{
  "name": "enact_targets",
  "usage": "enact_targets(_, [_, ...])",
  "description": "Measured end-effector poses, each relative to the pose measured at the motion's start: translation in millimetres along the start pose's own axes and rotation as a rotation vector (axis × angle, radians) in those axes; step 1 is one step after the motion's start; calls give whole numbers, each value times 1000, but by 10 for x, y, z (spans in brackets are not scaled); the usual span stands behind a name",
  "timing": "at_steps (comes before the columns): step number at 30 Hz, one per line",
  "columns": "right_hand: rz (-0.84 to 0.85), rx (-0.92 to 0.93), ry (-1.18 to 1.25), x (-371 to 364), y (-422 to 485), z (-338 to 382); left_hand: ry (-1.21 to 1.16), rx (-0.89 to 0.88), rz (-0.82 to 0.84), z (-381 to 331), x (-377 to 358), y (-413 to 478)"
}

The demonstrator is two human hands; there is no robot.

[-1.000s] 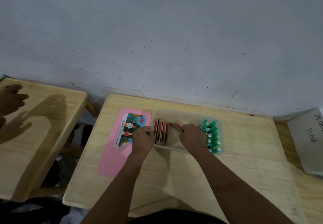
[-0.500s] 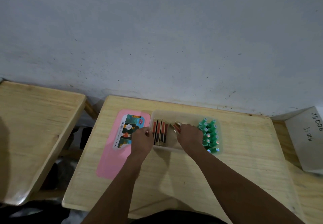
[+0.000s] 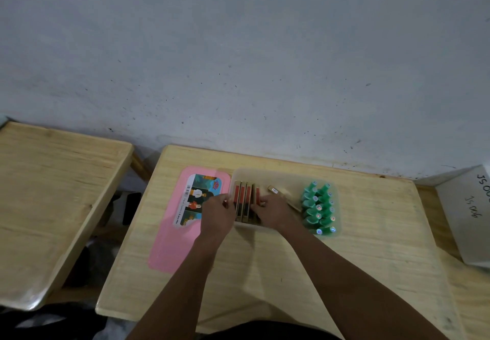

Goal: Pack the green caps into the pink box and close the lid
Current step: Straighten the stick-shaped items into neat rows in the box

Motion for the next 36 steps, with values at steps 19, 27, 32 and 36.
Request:
enact_targets(19, [-314,52,-301,487,34,99,6,4,-19,-35,47,-24])
enact_targets(27, [-202,12,-540,460,102,35,9,-2,-8,-67,60,-42])
enact_targets(32, [-77,116,51,469,66,97,-1,-2,-14,-63,59,-40])
enact_targets(36, [-55,40,382,454,-8,23,-4,-19,-19,-59,67,-44])
Point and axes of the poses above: each hand's wrist, its own y-axis towards the middle knuckle, its own x-axis out of the back of the hand, z = x × y, the point moved 5 cm from there along y, towards the middle knuckle, and after that the axes turned 15 degrees about y, right-handed, at the moved point
